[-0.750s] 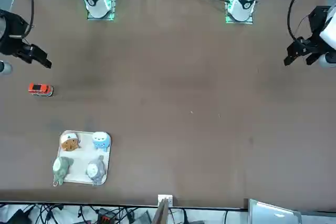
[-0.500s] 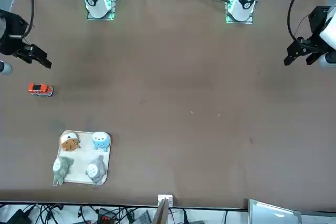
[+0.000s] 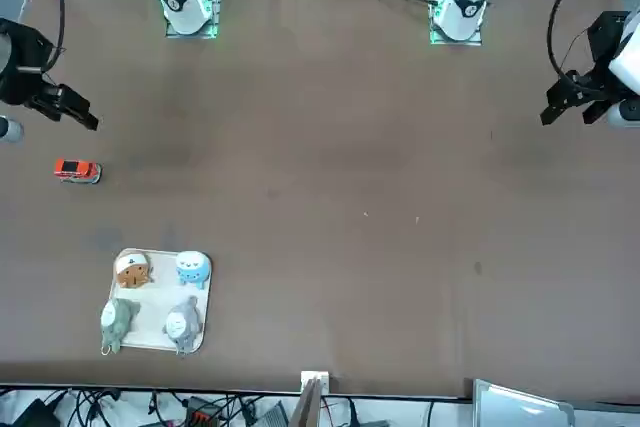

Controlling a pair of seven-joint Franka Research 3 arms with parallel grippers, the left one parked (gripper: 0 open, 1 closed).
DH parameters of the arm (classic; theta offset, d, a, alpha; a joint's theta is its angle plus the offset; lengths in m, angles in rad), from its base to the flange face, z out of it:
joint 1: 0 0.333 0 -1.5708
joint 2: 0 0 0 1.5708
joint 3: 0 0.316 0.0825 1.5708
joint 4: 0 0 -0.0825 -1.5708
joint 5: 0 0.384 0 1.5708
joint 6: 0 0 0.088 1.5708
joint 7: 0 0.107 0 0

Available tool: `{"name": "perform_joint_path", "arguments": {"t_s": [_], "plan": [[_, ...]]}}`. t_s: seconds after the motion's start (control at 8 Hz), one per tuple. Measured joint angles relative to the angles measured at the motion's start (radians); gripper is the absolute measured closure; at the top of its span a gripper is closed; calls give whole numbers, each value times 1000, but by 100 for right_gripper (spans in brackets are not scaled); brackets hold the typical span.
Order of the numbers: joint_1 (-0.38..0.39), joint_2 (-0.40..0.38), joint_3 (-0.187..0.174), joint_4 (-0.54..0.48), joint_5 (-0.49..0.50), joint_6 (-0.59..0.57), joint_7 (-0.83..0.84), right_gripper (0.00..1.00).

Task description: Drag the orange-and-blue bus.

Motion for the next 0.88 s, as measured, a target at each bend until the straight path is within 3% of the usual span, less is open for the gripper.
{"name": "perform_joint_path", "arguments": {"t_s": [0.38, 0.88], "plan": [[-1, 7, 0, 0, 0, -9, -2, 0], [-5, 19, -9, -1, -6, -190, 39, 0]]}}
